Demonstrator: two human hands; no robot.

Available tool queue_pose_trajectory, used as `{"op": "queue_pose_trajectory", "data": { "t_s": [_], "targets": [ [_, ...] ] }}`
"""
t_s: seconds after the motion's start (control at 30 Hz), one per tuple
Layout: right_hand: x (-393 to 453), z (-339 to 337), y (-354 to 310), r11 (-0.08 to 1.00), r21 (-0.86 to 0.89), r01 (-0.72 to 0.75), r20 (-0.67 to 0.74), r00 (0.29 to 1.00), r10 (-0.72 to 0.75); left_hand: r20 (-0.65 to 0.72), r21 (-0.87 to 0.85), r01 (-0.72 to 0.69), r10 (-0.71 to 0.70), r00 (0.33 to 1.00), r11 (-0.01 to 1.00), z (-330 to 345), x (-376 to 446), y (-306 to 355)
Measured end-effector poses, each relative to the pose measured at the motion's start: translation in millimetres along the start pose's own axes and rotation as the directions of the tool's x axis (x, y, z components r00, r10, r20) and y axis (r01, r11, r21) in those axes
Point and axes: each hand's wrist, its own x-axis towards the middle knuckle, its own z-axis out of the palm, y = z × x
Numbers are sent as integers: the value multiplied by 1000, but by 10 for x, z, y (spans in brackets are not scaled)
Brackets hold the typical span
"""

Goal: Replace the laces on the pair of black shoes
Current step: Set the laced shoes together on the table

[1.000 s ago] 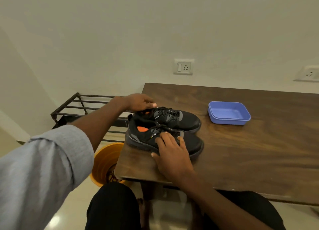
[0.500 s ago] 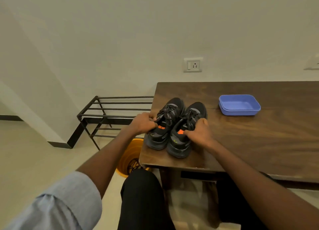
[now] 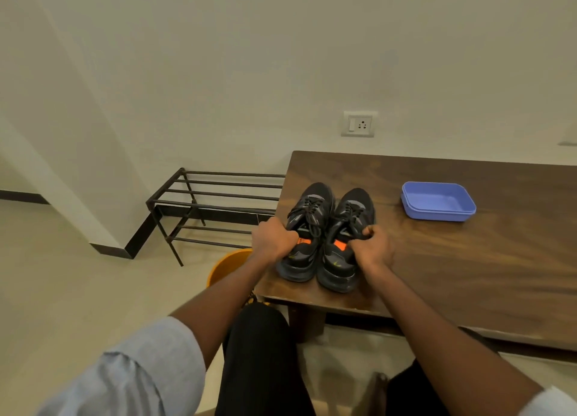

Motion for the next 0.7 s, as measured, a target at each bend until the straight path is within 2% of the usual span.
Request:
{"op": "queue_pose_trajectory", "data": {
  "t_s": [0.13,0.3,0.43,0.57,0.7],
  "targets": [
    [64,123,-73,986,158,-53,53,998,45,-75,-64,46,-51,996,997,8,-62,38],
    [295,614,-534,965,258,34,121,990,-67,-136,-136,71,-90,987,988,-311,207,-182],
    [230,1186,-1117,955,280,97,237,957,-167,-244,-162,99,-137,960,982,-833,797,-562],
    [403,1909,-1494,945,306,115,330,918,-218,-295,-130,150,-183,938,980,-1203,1421,-889],
    [788,2643,-1753,966,243,90,406,895,-185,-269,-184,215,-260,927,959,-1159,2137,-1289]
  ]
}}
